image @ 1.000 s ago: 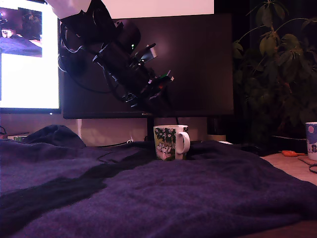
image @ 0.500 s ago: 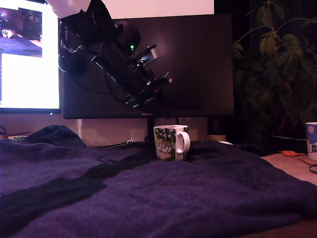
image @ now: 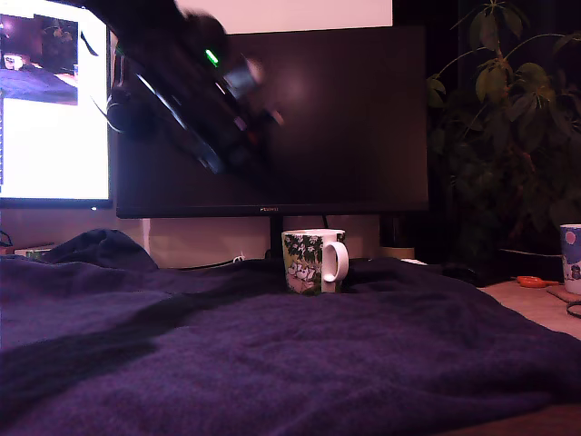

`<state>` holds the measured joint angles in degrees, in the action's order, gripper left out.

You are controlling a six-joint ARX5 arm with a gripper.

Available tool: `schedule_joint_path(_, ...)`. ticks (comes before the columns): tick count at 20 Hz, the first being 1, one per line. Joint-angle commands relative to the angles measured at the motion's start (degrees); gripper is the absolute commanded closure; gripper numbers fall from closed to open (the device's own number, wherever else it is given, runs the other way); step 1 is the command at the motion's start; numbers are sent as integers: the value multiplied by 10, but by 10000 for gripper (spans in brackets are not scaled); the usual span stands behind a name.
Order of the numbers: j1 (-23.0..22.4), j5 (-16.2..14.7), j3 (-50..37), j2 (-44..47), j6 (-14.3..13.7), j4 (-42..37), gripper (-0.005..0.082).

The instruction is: Pick up the coffee capsules on the table and drop them inside the coffee cup

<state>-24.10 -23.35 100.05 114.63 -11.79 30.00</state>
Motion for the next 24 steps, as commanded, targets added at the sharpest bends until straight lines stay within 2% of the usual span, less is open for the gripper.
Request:
schedule_joint_path(1, 7, -2, -32, -19, -4, -5, 793)
schedule_joint_path(4, 19, 2, -90, -55, -2, -25, 793)
schedule_joint_path(7, 31, 21, -165, -102, 4, -66, 793)
schedule_joint_path(9, 40, 21, -222, -138, 25, -109, 793)
schedule_joint_path(12, 54, 29, -298, -189, 42, -148, 793)
schedule_joint_path(15, 65, 49, -363, -236, 44, -169, 793)
schedule_joint_path(17, 76, 51, -403, -265, 48, -187, 793)
schedule_joint_path(20, 96, 59, -460, -308, 69, -215, 793)
schedule_joint_path(24, 118, 74, -545, -379, 78, -254, 793)
